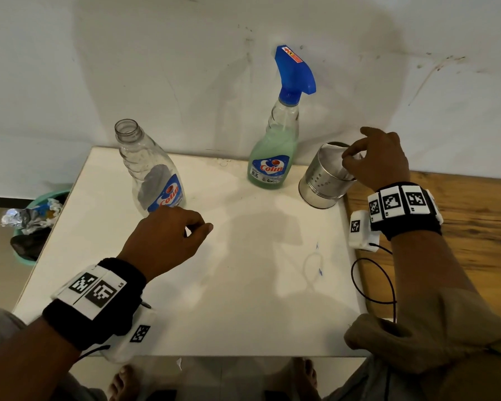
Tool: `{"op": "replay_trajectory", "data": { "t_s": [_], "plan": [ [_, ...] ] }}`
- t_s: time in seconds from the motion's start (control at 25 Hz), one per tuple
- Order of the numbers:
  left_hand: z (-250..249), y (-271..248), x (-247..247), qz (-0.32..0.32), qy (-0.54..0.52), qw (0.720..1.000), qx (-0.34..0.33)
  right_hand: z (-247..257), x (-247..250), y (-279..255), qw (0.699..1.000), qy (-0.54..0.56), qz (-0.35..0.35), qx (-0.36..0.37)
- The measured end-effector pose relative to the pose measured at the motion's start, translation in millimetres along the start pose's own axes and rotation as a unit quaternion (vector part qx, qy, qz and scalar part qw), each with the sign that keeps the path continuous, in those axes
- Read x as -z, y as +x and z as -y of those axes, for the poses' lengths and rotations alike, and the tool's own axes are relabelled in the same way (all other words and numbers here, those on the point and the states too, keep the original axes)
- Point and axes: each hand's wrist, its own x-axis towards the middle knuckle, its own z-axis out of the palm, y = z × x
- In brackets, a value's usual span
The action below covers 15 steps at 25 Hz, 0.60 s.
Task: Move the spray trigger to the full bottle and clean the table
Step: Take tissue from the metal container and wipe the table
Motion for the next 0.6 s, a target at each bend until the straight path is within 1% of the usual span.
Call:
{"op": "replay_trajectory", "data": {
  "t_s": [0.12, 0.2, 0.28, 0.36, 0.4, 0.48, 0.6],
  "plan": [
    [-0.7, 0.4, -0.6, 0.006, 0.004, 1.000, -0.002, 0.3, 5.2, 0.3, 0.998, 0.031, -0.036, 0.032],
    [-0.6, 0.1, -1.0, 0.009, 0.009, 1.000, -0.006, 1.6, 13.5, 0.1, 0.996, 0.068, -0.051, 0.038],
    [-1.2, 0.0, -1.4, 0.012, 0.012, 1.000, -0.009, 0.8, 20.5, -0.8, 0.995, 0.086, -0.028, 0.033],
    [-3.5, -0.4, -1.6, 0.016, 0.015, 1.000, -0.014, -0.2, 24.9, -3.8, 0.996, 0.078, 0.007, 0.034],
    [-4.8, -0.8, -1.6, 0.018, 0.014, 1.000, -0.016, 0.2, 27.2, -5.1, 0.996, 0.080, 0.014, 0.038],
    [-8.4, -1.8, -2.3, 0.023, 0.009, 0.999, -0.021, 1.9, 32.5, -7.0, 0.994, 0.103, -0.005, 0.035],
    [-15.4, -4.7, -4.4, 0.020, 0.003, 0.999, -0.037, 4.3, 37.9, -9.0, 0.991, 0.129, -0.034, 0.005]
  ]
}}
